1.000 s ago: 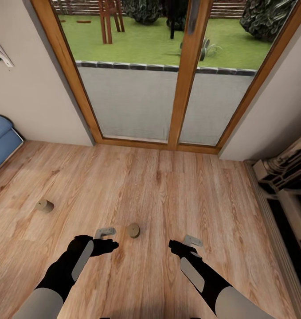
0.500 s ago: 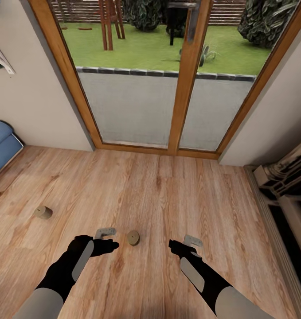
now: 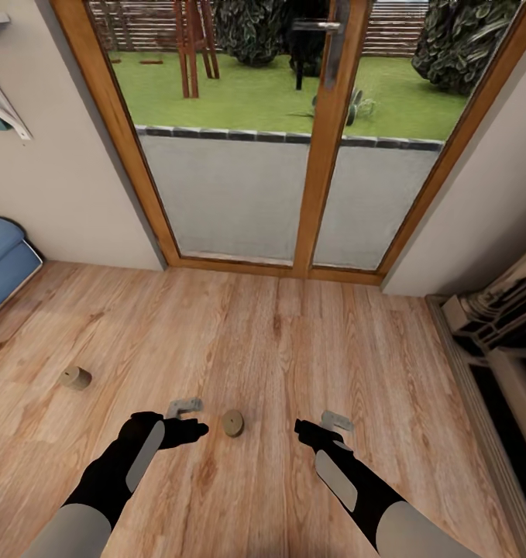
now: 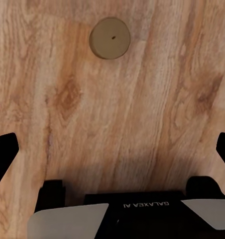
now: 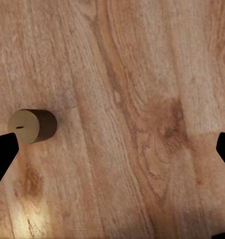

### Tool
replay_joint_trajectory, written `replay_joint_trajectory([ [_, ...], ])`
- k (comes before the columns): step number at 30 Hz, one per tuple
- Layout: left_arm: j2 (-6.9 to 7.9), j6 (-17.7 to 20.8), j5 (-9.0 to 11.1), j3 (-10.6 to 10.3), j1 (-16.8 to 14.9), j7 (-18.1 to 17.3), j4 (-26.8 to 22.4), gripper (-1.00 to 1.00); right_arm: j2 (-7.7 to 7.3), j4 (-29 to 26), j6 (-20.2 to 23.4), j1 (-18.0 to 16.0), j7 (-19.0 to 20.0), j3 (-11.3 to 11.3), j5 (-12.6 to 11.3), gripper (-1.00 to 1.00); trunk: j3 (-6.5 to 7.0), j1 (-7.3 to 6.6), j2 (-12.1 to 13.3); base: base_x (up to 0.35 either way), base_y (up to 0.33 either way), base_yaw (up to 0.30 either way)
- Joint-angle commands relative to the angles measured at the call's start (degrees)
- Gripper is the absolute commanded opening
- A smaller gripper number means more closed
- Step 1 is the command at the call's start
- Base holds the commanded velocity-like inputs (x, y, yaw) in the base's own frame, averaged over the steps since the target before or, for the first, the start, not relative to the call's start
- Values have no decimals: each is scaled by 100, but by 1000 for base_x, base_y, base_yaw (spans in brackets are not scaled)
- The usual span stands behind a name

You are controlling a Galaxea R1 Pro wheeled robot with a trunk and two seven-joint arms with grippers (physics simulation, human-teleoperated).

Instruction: Place each of the two pumpkins and all three candles from the living room inside a cabinet in the living room (use any cabinet), then make sure every cabinet is closed, and position the cauldron so it is next to a table in the living room.

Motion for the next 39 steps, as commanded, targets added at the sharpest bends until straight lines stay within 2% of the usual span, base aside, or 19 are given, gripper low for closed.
replay_joint_trajectory([
  [1, 6, 20, 37, -17, -2, 30, -6, 100, -4, -10, 21, -4, -46, 27, -18, 100, 6, 2, -2, 187, 0, 0],
  [8, 5, 20, 29, -14, 0, 30, 9, 100, -4, -16, 4, -4, -43, 27, -19, 100, 73, 2, -2, 162, 0, 0],
  [36, -13, 20, 28, 16, -2, 28, -19, 100, -4, -8, -7, -4, -11, 27, -18, 100, 340, 2, -2, 3, 0, 0],
  [39, -17, 20, 27, 16, -2, 28, -22, 100, -4, -8, -7, -4, 45, 27, -24, 100, 315, 68, -123, 0, 0, 0],
])
